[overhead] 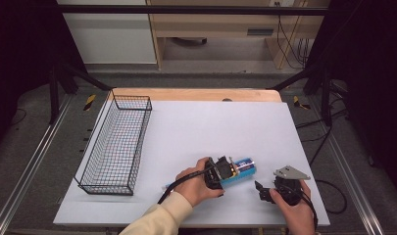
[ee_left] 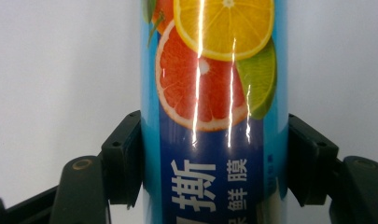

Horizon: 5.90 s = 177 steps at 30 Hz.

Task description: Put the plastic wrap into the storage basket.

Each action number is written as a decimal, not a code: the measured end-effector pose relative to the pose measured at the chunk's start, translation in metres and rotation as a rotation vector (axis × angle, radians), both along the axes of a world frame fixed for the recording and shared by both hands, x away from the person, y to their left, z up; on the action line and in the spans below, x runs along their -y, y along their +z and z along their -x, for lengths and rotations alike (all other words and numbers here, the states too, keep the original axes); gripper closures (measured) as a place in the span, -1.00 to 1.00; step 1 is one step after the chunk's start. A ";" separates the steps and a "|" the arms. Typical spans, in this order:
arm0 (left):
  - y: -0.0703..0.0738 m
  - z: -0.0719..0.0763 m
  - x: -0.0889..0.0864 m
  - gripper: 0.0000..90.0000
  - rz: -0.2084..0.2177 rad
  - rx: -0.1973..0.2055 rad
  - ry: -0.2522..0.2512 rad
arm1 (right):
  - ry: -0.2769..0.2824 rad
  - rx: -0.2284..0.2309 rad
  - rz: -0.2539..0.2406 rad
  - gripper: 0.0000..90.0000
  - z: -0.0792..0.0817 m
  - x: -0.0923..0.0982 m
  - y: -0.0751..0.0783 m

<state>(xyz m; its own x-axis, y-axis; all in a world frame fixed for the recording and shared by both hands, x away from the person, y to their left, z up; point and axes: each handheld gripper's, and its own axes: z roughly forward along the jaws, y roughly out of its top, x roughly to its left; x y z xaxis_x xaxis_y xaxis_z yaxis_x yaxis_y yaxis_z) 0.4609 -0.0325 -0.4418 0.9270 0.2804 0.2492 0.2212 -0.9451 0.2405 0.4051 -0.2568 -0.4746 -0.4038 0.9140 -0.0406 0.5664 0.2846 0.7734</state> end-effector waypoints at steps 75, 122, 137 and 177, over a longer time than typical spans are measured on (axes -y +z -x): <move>0.001 -0.004 -0.001 -0.29 0.010 -0.006 0.031 | 0.013 -0.009 -0.007 -0.75 0.000 -0.002 -0.001; 0.140 -0.001 -0.059 -0.28 -0.013 0.282 0.240 | 0.024 -0.008 -0.040 -0.75 0.000 -0.003 0.000; 0.146 -0.005 -0.099 -0.28 -0.055 0.295 0.314 | 0.039 0.022 -0.060 -0.77 0.001 -0.004 0.003; 0.141 0.001 -0.189 -0.28 -0.101 0.260 0.474 | 0.045 0.050 -0.067 -0.84 0.001 -0.007 0.005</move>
<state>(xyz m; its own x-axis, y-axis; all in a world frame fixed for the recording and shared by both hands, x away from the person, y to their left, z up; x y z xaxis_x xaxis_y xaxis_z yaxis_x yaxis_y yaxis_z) 0.4600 0.1564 -0.3008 0.6094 0.6150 0.5005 0.5738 -0.7777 0.2568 0.4041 -0.2502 -0.4701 -0.4436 0.8962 -0.0011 0.5146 0.2557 0.8184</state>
